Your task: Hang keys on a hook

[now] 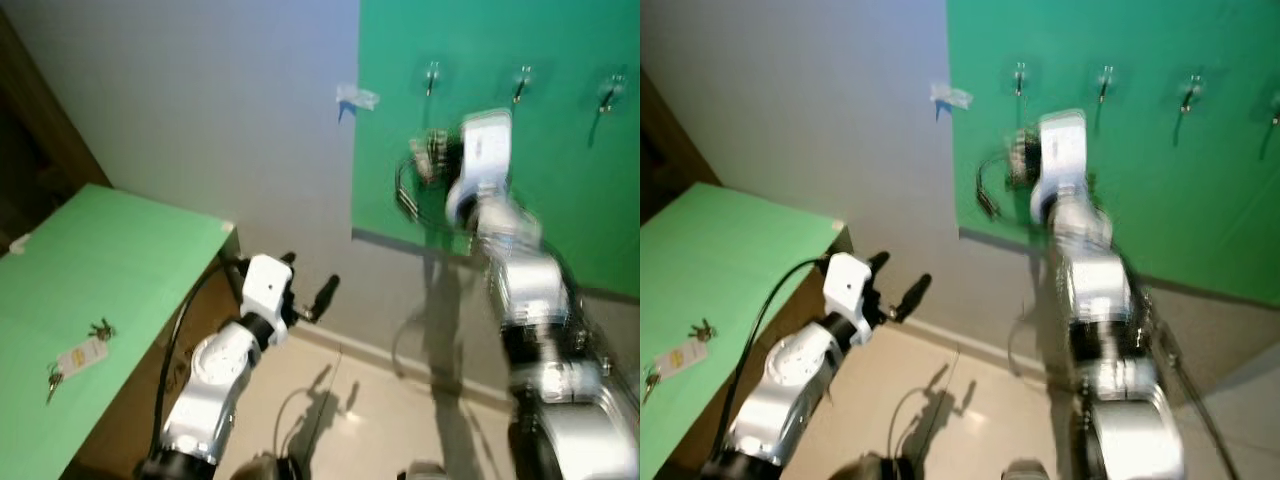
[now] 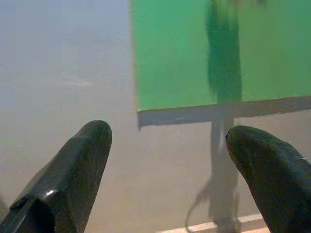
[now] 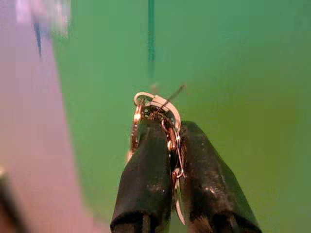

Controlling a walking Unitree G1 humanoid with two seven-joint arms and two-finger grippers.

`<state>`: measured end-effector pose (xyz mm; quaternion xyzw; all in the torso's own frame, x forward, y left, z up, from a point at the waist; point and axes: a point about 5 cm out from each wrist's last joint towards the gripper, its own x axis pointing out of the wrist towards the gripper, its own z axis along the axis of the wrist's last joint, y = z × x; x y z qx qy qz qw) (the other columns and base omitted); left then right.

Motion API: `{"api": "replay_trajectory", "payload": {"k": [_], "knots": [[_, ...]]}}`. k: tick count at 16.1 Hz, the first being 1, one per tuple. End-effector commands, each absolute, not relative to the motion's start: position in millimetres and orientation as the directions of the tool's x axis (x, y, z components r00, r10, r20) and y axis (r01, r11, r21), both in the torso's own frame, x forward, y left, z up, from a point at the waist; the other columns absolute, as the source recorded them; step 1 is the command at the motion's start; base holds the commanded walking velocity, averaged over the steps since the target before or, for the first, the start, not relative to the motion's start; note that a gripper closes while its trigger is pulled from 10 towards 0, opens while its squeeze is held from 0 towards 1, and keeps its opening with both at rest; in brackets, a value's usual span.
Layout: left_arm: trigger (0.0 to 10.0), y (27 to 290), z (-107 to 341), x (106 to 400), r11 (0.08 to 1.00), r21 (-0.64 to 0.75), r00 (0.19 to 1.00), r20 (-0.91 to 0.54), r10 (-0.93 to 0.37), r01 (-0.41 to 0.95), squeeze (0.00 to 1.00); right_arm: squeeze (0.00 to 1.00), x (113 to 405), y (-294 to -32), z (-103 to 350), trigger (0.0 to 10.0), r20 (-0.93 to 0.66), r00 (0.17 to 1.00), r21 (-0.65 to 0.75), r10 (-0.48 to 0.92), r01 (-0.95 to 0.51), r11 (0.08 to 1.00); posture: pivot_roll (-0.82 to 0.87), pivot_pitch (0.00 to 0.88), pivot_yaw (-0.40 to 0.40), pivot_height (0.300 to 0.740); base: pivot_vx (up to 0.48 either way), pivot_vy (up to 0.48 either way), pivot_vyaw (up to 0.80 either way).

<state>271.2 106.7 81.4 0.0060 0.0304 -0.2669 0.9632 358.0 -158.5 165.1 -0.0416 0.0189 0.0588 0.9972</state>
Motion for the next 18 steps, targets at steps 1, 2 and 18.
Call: {"api": "replay_trajectory", "payload": {"k": [1,2,18], "knots": [[10.0,110.3,86.4,274.2,0.870,0.005,0.869,-0.055,-0.492,0.493,0.00,0.00,357.3,-159.1,171.7,0.0,-0.024,0.994,-0.060,0.111,-0.112,0.992,-0.25,0.035,0.092,0.720,0.000,0.000,0.00],[10.0,113.1,90.3,278.5,0.897,-0.049,0.896,-0.048,-0.441,0.438,0.00,0.00,343.0,-161.1,151.3,0.0,-0.045,0.995,-0.070,0.088,-0.091,0.993,-0.25,0.039,0.100,0.720,0.000,0.000,0.00],[10.0,116.3,87.7,278.5,0.917,0.041,0.917,-0.041,-0.396,0.397,0.00,0.03,272.1,-170.8,85.8,0.0,0.033,0.999,-0.132,0.021,-0.017,0.991,-0.27,0.024,0.147,0.720,0.000,0.000,-0.16]]}}
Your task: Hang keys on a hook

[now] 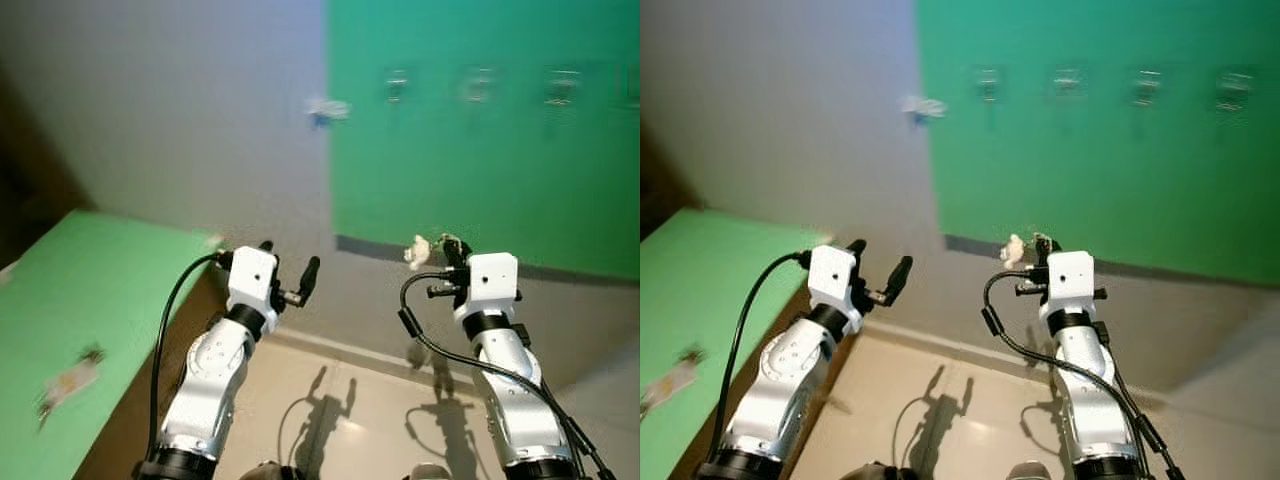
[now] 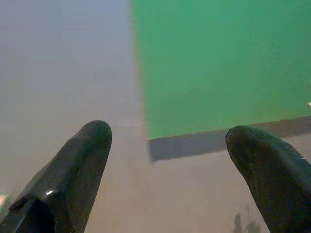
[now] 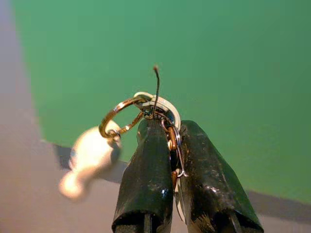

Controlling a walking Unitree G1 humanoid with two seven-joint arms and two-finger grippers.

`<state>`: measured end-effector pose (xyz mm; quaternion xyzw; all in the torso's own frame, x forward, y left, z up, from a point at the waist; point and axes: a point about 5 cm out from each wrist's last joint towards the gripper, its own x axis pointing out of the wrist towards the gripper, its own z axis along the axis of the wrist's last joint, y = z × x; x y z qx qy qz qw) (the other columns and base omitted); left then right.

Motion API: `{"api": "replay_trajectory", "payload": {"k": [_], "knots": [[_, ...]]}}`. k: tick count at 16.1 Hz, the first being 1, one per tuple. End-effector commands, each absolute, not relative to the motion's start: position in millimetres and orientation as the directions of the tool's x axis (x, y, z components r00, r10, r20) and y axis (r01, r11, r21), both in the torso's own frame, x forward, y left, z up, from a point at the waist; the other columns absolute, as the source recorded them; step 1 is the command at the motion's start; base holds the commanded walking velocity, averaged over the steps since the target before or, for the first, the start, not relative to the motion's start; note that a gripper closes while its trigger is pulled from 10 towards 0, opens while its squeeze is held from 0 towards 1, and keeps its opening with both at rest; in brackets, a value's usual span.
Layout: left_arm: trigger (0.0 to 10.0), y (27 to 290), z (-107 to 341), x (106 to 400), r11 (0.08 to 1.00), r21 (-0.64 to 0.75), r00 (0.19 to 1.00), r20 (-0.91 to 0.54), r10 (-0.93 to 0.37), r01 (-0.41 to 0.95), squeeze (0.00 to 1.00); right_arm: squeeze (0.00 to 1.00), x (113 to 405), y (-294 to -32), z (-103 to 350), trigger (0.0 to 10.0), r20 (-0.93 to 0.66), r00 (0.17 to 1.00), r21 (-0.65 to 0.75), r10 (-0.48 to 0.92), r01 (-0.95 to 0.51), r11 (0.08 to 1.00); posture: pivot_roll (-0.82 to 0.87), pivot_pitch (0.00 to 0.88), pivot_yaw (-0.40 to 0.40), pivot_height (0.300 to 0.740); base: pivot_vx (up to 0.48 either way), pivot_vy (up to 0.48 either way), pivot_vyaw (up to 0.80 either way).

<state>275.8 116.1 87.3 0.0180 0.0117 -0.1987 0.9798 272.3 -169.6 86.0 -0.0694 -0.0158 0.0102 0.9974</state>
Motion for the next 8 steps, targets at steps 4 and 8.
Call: {"api": "replay_trajectory", "payload": {"k": [4,8], "knots": [[10.0,124.8,93.6,286.3,0.921,0.024,0.921,-0.022,-0.389,0.389,0.00,0.11,270.7,-163.0,83.8,0.0,0.026,0.998,-0.132,0.065,-0.061,0.989,-0.27,0.040,0.146,0.720,0.061,-0.102,-0.67],[10.0,123.3,91.7,285.3,0.909,0.034,0.910,-0.033,-0.414,0.415,0.00,0.10,271.5,-154.1,85.5,0.0,0.039,0.992,-0.161,0.118,-0.110,0.981,-0.27,0.047,0.148,0.720,0.297,-0.281,-0.70]]}}
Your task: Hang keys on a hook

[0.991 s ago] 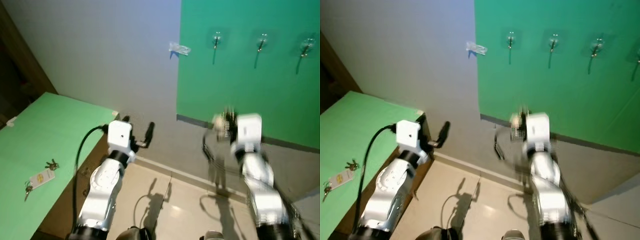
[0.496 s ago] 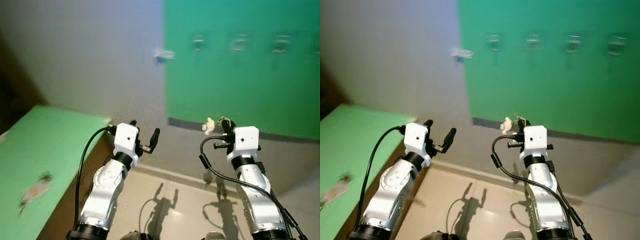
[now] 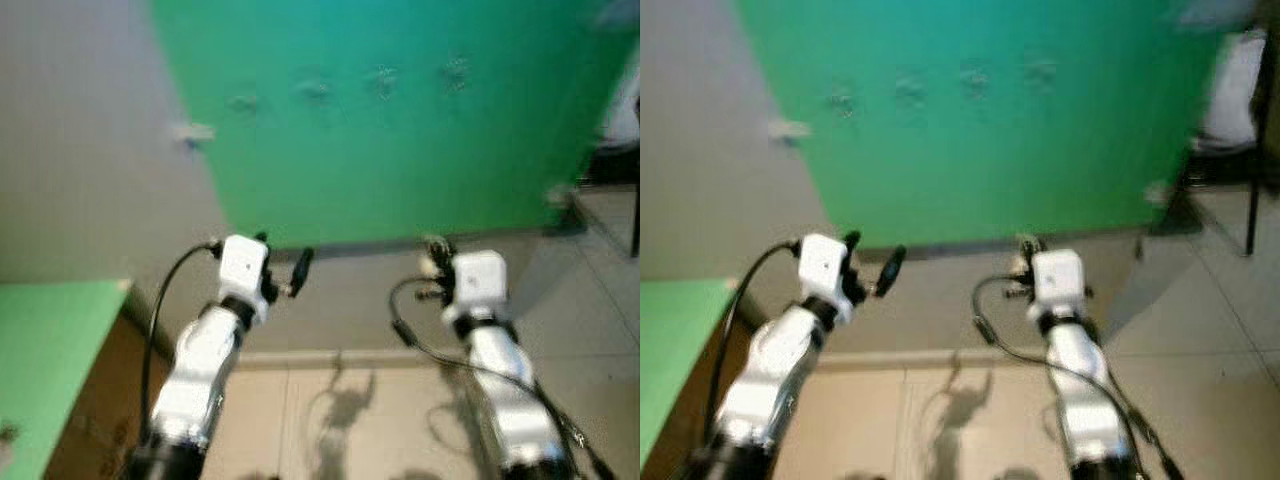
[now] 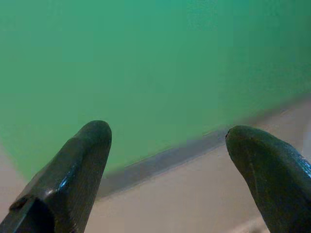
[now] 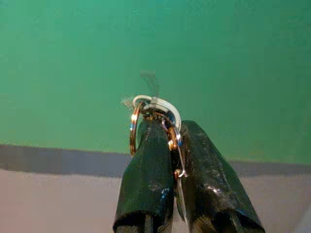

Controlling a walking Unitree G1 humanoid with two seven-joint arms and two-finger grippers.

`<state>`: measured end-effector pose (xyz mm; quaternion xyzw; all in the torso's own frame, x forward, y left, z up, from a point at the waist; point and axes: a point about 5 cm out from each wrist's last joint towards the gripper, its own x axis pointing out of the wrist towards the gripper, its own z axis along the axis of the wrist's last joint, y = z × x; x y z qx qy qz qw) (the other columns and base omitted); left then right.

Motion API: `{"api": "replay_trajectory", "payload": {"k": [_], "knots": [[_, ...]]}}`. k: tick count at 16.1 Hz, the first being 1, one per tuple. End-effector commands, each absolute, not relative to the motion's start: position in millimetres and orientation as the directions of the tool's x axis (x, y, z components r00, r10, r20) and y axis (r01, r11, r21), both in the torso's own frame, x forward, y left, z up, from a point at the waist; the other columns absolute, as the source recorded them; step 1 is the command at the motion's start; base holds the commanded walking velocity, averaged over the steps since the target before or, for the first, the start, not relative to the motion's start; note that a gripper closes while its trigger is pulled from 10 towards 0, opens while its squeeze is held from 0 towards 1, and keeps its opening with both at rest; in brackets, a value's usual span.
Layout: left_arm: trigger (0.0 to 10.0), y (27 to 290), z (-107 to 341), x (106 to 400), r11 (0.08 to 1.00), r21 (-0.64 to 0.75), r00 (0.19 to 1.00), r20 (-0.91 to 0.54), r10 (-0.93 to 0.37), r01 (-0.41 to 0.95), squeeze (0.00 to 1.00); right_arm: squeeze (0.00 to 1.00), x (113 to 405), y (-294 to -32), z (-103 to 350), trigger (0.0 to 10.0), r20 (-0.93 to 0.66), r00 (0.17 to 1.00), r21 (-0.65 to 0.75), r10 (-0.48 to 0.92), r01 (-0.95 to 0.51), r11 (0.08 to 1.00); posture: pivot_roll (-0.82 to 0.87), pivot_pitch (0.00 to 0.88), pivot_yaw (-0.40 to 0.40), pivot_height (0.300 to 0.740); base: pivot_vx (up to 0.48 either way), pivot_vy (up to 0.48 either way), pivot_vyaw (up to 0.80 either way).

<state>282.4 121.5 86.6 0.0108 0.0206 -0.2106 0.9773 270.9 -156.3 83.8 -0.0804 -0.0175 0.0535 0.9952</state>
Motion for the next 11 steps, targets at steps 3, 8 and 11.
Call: {"api": "replay_trajectory", "payload": {"k": [3,8,11], "knots": [[10.0,125.8,90.8,286.5,0.920,0.021,0.920,-0.036,-0.390,0.391,0.00,0.09,272.3,-146.9,89.3,0.0,0.051,0.985,-0.203,0.166,-0.152,0.967,-0.27,0.050,0.146,0.720,0.000,0.000,0.00],[10.0,127.9,91.1,287.1,0.930,0.013,0.930,-0.024,-0.368,0.368,0.00,0.10,273.3,-145.5,88.7,0.0,0.046,0.981,-0.219,0.188,-0.173,0.960,-0.26,0.038,0.137,0.720,0.000,0.076,0.00],[10.0,123.9,97.2,285.3,0.928,-0.012,0.928,0.022,-0.373,0.373,0.00,0.10,278.3,-140.6,110.0,0.0,0.119,0.967,-0.253,0.227,-0.192,0.948,-0.27,0.035,0.133,0.720,0.000,0.479,0.00]]}}
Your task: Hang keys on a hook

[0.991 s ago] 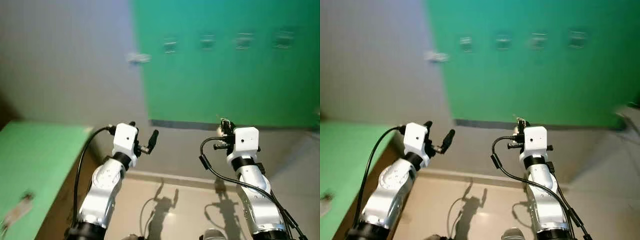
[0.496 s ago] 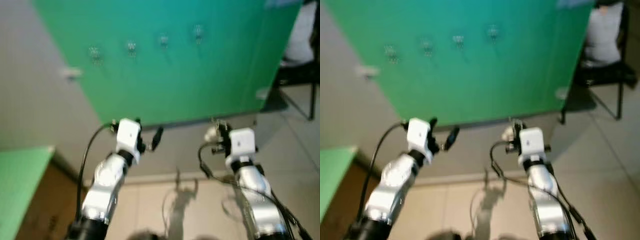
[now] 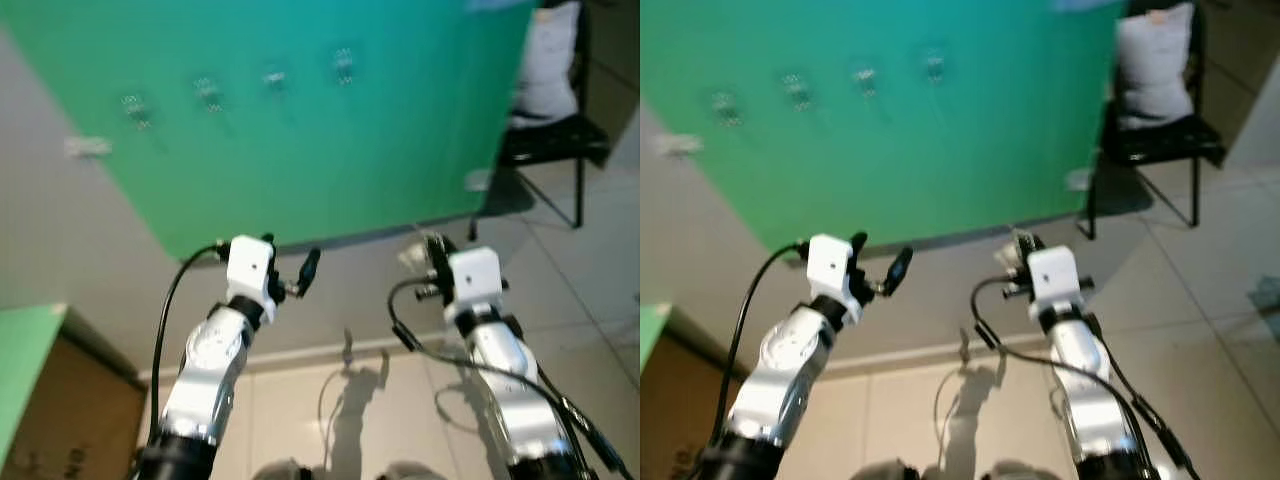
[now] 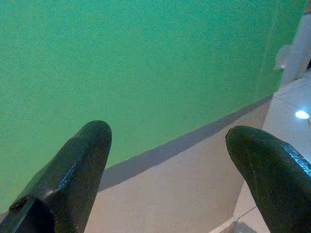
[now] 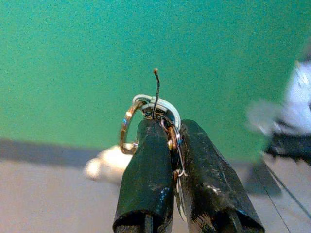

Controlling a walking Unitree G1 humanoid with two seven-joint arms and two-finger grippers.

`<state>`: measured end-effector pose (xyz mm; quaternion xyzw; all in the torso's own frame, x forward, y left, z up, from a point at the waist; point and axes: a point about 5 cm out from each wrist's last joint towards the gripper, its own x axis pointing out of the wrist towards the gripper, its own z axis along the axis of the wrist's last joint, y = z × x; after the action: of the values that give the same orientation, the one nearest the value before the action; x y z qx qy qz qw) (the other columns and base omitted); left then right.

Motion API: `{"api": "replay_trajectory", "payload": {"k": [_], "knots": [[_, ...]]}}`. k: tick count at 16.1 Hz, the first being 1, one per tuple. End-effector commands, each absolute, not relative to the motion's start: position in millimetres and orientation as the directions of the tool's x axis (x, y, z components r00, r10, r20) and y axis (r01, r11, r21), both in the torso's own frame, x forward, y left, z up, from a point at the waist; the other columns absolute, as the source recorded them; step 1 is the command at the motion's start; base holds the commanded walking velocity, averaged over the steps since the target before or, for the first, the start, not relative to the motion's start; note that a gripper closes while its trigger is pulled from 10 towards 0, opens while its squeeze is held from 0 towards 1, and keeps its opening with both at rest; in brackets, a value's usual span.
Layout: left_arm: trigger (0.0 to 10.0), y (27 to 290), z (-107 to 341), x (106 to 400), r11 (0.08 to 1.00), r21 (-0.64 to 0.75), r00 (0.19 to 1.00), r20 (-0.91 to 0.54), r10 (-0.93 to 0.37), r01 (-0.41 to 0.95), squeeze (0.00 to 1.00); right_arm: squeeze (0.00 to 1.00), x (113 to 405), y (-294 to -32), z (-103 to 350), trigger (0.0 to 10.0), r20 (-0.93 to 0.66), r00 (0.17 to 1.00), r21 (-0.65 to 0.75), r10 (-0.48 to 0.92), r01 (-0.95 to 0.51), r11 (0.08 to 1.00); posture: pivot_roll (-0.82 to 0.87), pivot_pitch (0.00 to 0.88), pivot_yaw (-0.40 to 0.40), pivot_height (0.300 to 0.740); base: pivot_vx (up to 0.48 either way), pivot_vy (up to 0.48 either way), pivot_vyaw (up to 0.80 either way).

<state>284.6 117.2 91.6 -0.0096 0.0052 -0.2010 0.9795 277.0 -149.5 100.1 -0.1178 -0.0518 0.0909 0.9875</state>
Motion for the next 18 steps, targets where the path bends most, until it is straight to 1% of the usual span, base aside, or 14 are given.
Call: {"api": "replay_trajectory", "payload": {"k": [1,4,7,9,10,12,16,17,18], "knots": [[10.0,122.7,98.2,284.8,0.928,-0.021,0.928,0.031,-0.370,0.371,0.00,0.10,279.7,-139.4,117.1,0.0,0.142,0.961,-0.260,0.237,-0.195,0.946,-0.27,0.035,0.133,0.720,0.000,0.480,0.00],[10.0,117.7,96.6,283.0,0.922,-0.013,0.923,0.018,-0.386,0.386,0.00,0.11,284.2,-137.2,131.7,0.0,0.179,0.949,-0.275,0.260,-0.206,0.939,-0.27,0.034,0.130,0.720,0.000,0.480,0.00],[10.0,115.2,96.5,282.7,0.912,0.001,0.912,0.010,-0.410,0.410,0.00,0.11,284.7,-133.9,132.9,0.0,0.176,0.945,-0.276,0.274,-0.220,0.936,-0.27,0.037,0.130,0.720,0.277,0.391,0.00],[10.0,114.4,96.2,282.2,0.911,0.012,0.911,0.005,-0.413,0.413,0.00,0.11,282.9,-132.1,130.7,0.0,0.163,0.945,-0.274,0.283,-0.232,0.933,-0.27,0.041,0.131,0.720,0.442,0.000,0.00],[10.0,114.7,91.7,282.5,0.914,0.046,0.915,-0.031,-0.402,0.403,0.00,0.11,281.1,-130.7,127.9,0.0,0.147,0.946,-0.270,0.289,-0.243,0.932,-0.27,0.041,0.131,0.720,0.000,0.000,0.00],[10.0,115.7,90.6,282.8,0.918,0.058,0.920,-0.039,-0.391,0.392,0.00,0.11,280.6,-130.0,127.6,0.0,0.144,0.946,-0.268,0.290,-0.245,0.932,-0.27,0.046,0.135,0.720,0.000,0.000,0.00],[10.0,115.3,94.4,282.9,0.919,0.060,0.921,-0.013,-0.389,0.389,0.00,0.13,280.5,-130.6,131.9,0.0,0.165,0.945,-0.259,0.282,-0.234,0.937,-0.27,0.049,0.136,0.720,0.000,0.000,0.00],[10.0,115.8,95.8,283.5,0.923,0.062,0.925,-0.006,-0.381,0.381,0.00,0.16,280.8,-133.4,129.3,0.0,0.156,0.952,-0.235,0.264,-0.224,0.946,-0.27,0.049,0.136,0.720,0.000,0.000,0.00],[10.0,116.6,99.1,284.1,0.926,0.056,0.927,0.015,-0.375,0.374,0.00,0.15,280.8,-134.8,127.1,0.0,0.143,0.956,-0.222,0.255,-0.220,0.950,-0.27,0.051,0.135,0.720,0.000,0.000,0.00]]}}
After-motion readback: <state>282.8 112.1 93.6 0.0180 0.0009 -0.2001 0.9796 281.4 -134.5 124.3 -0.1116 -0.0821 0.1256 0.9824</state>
